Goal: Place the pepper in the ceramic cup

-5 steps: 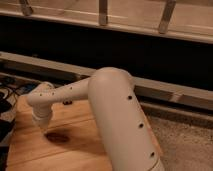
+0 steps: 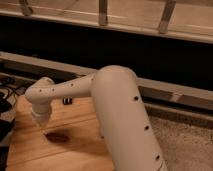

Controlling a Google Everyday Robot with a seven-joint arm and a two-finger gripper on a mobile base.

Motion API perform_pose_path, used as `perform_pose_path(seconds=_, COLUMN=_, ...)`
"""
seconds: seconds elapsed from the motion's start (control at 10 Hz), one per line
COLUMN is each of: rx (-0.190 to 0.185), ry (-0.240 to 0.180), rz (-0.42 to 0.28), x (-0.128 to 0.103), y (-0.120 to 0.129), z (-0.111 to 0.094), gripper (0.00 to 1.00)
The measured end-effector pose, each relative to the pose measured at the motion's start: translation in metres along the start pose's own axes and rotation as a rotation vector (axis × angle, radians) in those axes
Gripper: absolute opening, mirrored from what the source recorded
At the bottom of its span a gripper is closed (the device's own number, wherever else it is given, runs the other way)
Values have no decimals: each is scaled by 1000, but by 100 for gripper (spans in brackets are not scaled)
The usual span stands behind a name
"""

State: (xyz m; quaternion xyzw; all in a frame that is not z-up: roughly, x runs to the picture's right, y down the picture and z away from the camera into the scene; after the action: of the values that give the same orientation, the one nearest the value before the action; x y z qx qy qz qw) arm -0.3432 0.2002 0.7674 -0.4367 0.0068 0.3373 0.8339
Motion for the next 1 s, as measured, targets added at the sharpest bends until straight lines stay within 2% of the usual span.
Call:
perform_pose_path(seconds=0.2, rx=7, ry=-9, rz=24, x=12, y=-9, z=-9, gripper=39)
perform_pose_path(seconds=0.5, rx=15, ry=-22, rz=62, x=60, y=-25, z=-28, gripper=72)
perform_pose_path(seconds=0.6, rx=16, ry=-25, rz=66, x=68, y=-27, z=-32, gripper=77)
perform_pose_path(seconds=0.8, rx=19, ry=-31, rz=65, x=77, y=-28, z=-34, gripper=80)
perform_pose_path(seconds=1.0, rx=16, ry=-33, rz=26, x=65, y=-21, z=-27, gripper=80)
